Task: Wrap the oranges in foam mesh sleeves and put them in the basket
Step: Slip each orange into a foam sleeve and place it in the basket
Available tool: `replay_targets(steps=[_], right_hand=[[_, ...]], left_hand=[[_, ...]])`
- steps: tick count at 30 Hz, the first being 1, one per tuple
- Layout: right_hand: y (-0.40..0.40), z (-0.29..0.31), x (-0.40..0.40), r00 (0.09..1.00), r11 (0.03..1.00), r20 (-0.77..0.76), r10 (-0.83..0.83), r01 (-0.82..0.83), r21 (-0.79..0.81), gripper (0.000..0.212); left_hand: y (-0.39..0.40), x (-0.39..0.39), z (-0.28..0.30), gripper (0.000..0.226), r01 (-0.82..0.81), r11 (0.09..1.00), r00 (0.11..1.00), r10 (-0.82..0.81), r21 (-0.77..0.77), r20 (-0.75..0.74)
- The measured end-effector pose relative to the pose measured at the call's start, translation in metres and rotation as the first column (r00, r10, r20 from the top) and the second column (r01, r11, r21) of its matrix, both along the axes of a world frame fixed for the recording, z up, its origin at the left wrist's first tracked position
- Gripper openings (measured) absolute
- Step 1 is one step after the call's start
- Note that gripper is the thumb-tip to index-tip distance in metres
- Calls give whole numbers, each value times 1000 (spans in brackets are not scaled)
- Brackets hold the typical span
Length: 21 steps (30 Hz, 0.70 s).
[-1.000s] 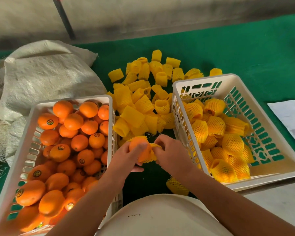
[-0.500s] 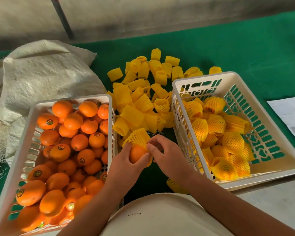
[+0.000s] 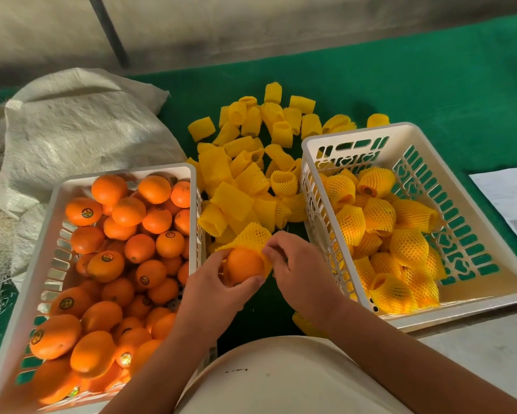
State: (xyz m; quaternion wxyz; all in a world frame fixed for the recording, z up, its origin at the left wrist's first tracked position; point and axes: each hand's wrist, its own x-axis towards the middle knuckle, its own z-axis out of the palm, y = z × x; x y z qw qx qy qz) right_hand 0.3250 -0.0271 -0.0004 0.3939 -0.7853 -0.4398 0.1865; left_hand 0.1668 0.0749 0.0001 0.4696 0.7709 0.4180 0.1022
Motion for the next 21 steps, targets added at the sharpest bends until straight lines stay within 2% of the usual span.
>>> replay_targets(steps=[5,8,11,13,16,18,20,21], right_hand=[[0,13,-22,960,968,150,238,-246,39,15],[3,16,-23,954,961,136,268,-274,31,17],[4,18,-21,958,958,96,272,-279,68,14],[2,17,-25,967,961,45,250,-254,111,18],[2,19,-22,999,981,-52,4,6,191,24],[3,21,-14,993,980,-66,-103,112,167,54],[3,21,-7,992,996,-120,-43,52,74,89],[4,22,-8,984,1000,-178,6,-3,16,100]], left_hand=[[4,-1,3,37,-179,980,978,167,90,123],[6,-2,3,42,-207,971,972,190,120,141],[7,-3,0,57,-212,969,972,196,124,130],[7,-5,2,67,-208,970,968,185,127,169],[5,-7,6,68,-175,969,969,139,173,203],[1,-7,9,63,-163,962,981,135,220,140],[-2,-6,9,63,-133,956,990,113,262,87],[-3,-5,8,64,-111,952,993,98,284,62]])
